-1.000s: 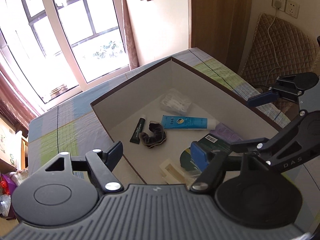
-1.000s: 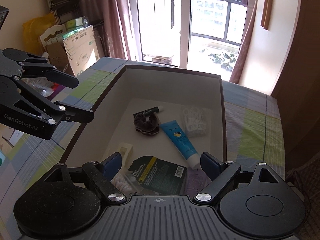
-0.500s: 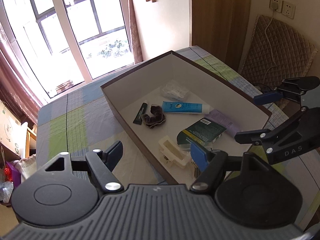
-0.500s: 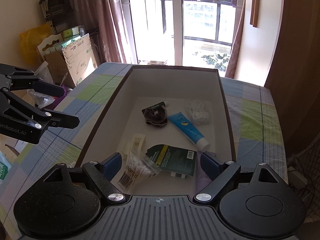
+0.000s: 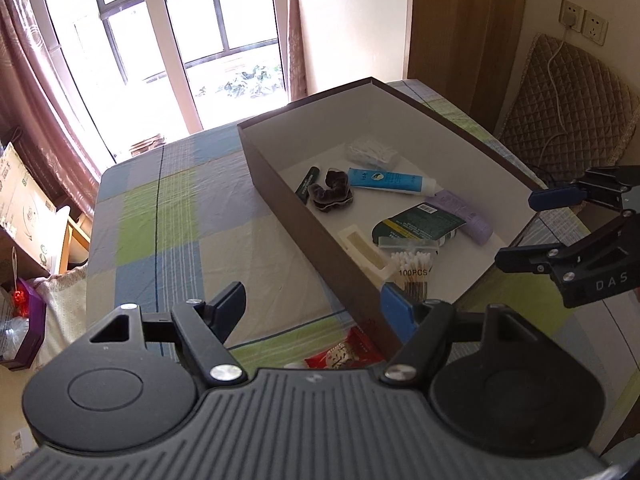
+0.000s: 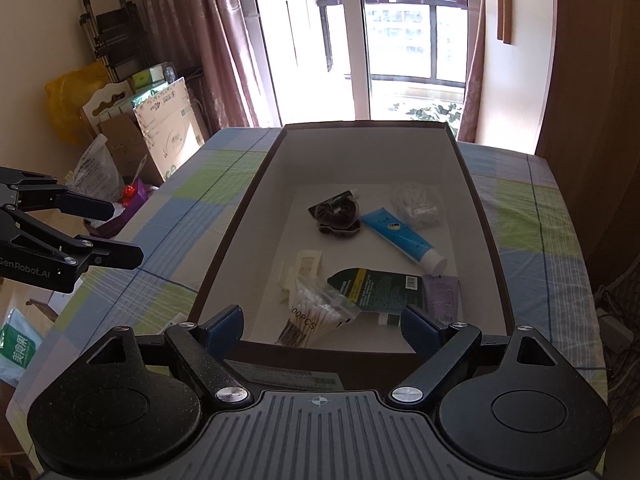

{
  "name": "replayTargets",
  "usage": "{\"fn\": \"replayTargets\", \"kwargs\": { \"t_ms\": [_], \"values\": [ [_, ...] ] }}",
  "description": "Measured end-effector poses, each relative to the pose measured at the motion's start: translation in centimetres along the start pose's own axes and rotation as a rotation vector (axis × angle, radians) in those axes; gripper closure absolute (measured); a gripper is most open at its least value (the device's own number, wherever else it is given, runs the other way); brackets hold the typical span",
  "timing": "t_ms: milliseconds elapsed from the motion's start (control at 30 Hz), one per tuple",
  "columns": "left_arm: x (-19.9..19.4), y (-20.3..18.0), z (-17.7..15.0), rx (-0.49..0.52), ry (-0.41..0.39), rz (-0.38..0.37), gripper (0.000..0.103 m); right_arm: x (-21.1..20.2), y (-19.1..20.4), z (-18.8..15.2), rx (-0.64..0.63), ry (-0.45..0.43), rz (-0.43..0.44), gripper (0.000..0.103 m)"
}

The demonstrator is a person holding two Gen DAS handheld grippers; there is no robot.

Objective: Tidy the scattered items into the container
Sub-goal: 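Withdraw both grippers from the box back over the remaining items, then grasp the white pill bottle with the left gripper while the right gripper grasps the red candy packet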

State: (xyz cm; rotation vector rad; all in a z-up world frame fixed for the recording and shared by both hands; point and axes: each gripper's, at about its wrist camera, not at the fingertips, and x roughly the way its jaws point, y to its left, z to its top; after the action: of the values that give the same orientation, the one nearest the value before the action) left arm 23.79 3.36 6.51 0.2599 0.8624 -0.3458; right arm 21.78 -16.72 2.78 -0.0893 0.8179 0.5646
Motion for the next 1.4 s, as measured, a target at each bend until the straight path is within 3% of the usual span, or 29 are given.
{"fn": "replayTargets", "kwargs": {
  "t_ms": [133,400,567,667,833,967,1200,1400],
  "values": [
    [-0.4,0.9,-1.9,-0.046,0.01,0.031,0.033,-0.1,0.1,-0.7,0.0,0.007,0.022,0.012],
    [-0.5,2.1,-6.2,-0.131,0.07,0.108,0.046,0.0,-0.1,-2.2,-0.005,0.019,0.074,0.012],
    [0.7,1.5,-8.2,-0.064,0.103,0.097,0.056,0.1,-0.6,-3.6,0.071,0.017,0.063,0.012],
    [2.0,1.7,-8.7,-0.025,0.124,0.055,0.063,-0.2,-0.8,-4.8,0.166,0.026,0.032,0.012],
    [4.6,2.6,-8.8,0.035,0.137,-0.066,0.065,0.1,0.1,-7.3,0.333,0.049,-0.055,0.012],
    [7.5,3.9,-8.7,0.062,0.166,-0.159,0.075,0.5,1.7,-9.4,0.49,0.061,-0.117,0.012],
    [11.5,5.1,-8.6,0.086,0.224,-0.253,0.077,0.5,4.0,-10.7,0.655,0.06,-0.201,0.012],
    [13.5,5.6,-8.6,0.095,0.236,-0.293,0.081,1.7,5.7,-10.7,0.776,0.055,-0.172,0.012]
  ]
}}
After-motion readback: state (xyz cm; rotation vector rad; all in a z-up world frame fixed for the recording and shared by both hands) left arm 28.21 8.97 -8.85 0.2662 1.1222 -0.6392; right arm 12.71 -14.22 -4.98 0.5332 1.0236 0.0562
